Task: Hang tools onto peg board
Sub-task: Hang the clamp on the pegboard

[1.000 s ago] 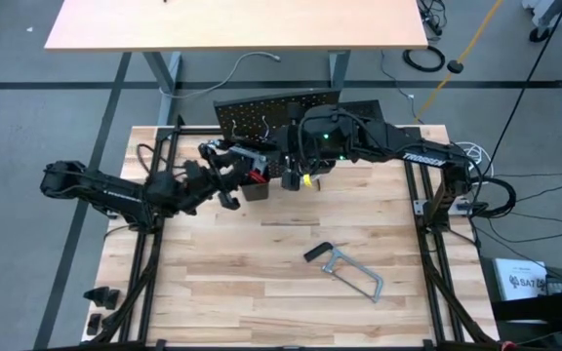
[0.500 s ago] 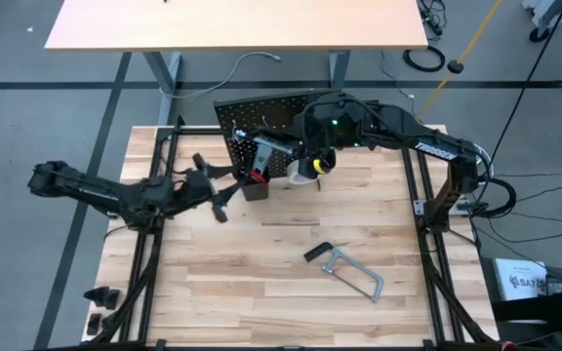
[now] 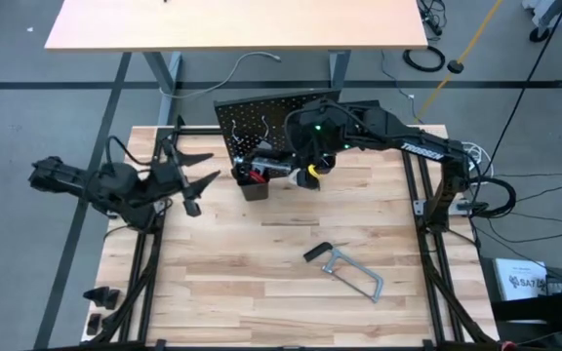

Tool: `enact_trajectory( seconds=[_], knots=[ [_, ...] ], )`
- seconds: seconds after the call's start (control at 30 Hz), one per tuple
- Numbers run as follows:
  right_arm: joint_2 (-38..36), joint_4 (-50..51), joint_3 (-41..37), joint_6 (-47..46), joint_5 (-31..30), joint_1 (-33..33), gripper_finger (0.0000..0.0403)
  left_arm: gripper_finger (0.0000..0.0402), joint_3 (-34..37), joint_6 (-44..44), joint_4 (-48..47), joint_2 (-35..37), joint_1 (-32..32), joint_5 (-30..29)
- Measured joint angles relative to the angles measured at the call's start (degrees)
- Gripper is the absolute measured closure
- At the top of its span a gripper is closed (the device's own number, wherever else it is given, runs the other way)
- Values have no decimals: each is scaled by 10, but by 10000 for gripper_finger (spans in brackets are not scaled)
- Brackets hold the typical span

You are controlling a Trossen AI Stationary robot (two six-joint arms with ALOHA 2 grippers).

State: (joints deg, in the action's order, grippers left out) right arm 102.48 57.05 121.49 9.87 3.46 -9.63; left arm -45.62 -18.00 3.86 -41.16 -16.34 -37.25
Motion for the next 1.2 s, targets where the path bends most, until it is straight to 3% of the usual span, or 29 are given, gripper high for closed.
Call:
enact_trajectory(
  seconds=[0.17, 0.4, 0.73, 0.93, 1.2],
  knots=[
    [17, -14, 1, 4, 23, 2, 352, 192, -107, 42, -144, -48, 14, 28],
    [25, -42, 0, 7, 42, 17, 352, 192, -182, 72, -215, -116, 45, 81],
    [25, -43, 0, 9, 41, 34, 352, 192, -191, 100, -241, -157, 86, 120],
    [25, -44, 0, 20, 17, 41, 352, 192, -191, 124, -252, -157, 103, 196],
    [25, -46, 0, 21, 8, 41, 352, 226, -191, 137, -281, -159, 109, 197]
  ],
)
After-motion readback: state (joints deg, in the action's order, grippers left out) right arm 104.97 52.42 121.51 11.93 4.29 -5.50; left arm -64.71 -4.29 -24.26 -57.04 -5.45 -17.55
